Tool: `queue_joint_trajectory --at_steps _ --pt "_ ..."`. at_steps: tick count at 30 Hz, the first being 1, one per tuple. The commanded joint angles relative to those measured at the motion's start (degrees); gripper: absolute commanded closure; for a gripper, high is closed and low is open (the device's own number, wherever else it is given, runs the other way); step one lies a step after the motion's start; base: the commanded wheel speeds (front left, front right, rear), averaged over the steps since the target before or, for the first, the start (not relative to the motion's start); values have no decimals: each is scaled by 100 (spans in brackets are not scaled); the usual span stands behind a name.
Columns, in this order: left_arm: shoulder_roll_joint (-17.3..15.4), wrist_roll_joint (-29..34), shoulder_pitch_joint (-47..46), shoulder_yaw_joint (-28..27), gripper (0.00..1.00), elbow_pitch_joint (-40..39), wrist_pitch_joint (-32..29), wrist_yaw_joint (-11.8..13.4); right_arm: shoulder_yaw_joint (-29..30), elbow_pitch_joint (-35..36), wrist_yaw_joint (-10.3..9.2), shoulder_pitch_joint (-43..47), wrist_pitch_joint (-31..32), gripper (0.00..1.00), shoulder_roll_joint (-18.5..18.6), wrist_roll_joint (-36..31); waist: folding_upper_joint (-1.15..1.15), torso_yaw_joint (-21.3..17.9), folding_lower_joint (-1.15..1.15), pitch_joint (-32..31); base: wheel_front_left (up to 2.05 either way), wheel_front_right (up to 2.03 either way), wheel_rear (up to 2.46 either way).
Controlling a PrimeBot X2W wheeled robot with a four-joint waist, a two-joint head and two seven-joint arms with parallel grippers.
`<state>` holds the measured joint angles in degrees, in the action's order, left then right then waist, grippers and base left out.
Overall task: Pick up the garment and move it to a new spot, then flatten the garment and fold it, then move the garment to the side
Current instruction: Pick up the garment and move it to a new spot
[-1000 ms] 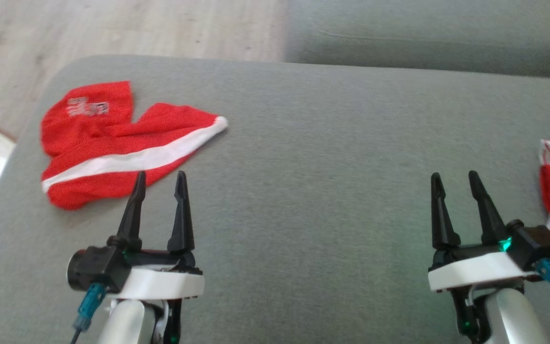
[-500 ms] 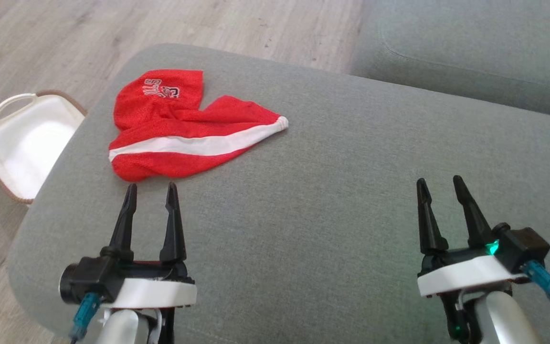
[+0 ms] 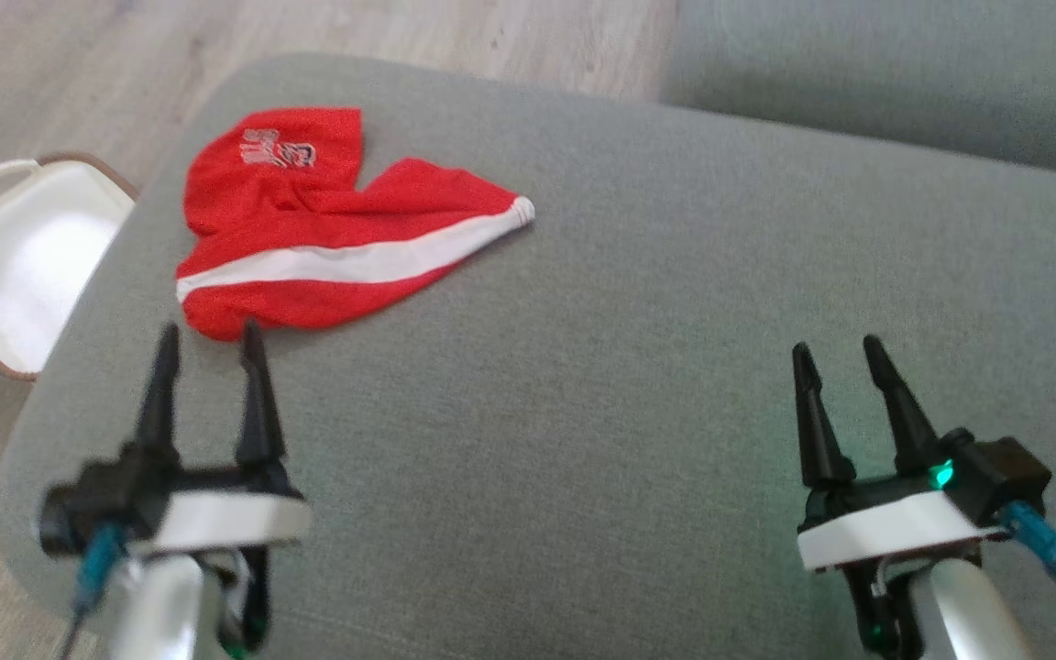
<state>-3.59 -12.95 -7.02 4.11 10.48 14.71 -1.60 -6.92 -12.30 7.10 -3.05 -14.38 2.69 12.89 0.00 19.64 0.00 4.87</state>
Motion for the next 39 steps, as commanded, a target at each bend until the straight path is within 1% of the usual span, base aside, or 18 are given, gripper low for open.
queue_joint_trajectory --at_steps 1,3,5,9,15,21,29,30,31,33,34,35,39 --pt "-207 89 -508 -255 0 -54 29 -41 -89 244 39 -308 -62 0 19 -75 0 -123 0 236 0 0 0" --pt "-445 168 -900 -322 0 290 -14 -73 -23 327 39 -392 -39 0 19 -159 0 -186 0 446 0 0 0" --pt "-722 235 -1374 -363 0 650 -179 -128 82 458 39 -490 26 0 19 -292 0 -242 0 683 0 0 0" --pt "-1254 265 -2279 -346 0 1608 -841 -314 312 843 39 -743 215 0 22 -526 0 -383 0 1146 0 0 0" --pt "-1721 154 -3334 -95 0 3033 -1750 -525 496 1471 39 -1023 478 0 111 -681 0 -572 0 1688 0 0 0" --pt "-1809 15 -3951 161 0 4118 -2373 -572 545 1909 39 -1105 626 0 196 -739 0 -720 0 2045 0 0 0" --pt "-1814 -58 -4294 460 0 4991 -2786 -585 556 2012 39 -1053 652 0 209 -751 0 -812 0 2177 0 0 0" --pt "-1786 -94 -4300 546 36 5047 -2857 -585 562 2010 39 -1050 649 0 207 -750 0 -816 0 2173 0 0 0" --pt "-1771 -139 -4306 638 100 5068 -2890 -586 569 2006 39 -1049 647 0 204 -749 0 -820 0 2166 0 0 0" --pt "-1804 -235 -4318 789 100 5062 -2851 -587 575 1989 39 -1058 643 0 196 -747 0 -830 0 2140 0 0 0" --pt "-1886 -304 -4347 918 100 5002 -2679 -587 576 1954 39 -1065 629 0 183 -740 0 -840 0 2087 0 0 0" --pt "-1886 -304 -4347 918 100 5002 -2679 -587 576 1954 39 -1065 629 0 183 -740 0 -840 0 2087 0 0 0" --pt "-2051 -272 -4498 1042 100 4834 -2030 -588 554 1811 39 -1063 573 0 149 -704 0 -886 0 1913 0 0 0"
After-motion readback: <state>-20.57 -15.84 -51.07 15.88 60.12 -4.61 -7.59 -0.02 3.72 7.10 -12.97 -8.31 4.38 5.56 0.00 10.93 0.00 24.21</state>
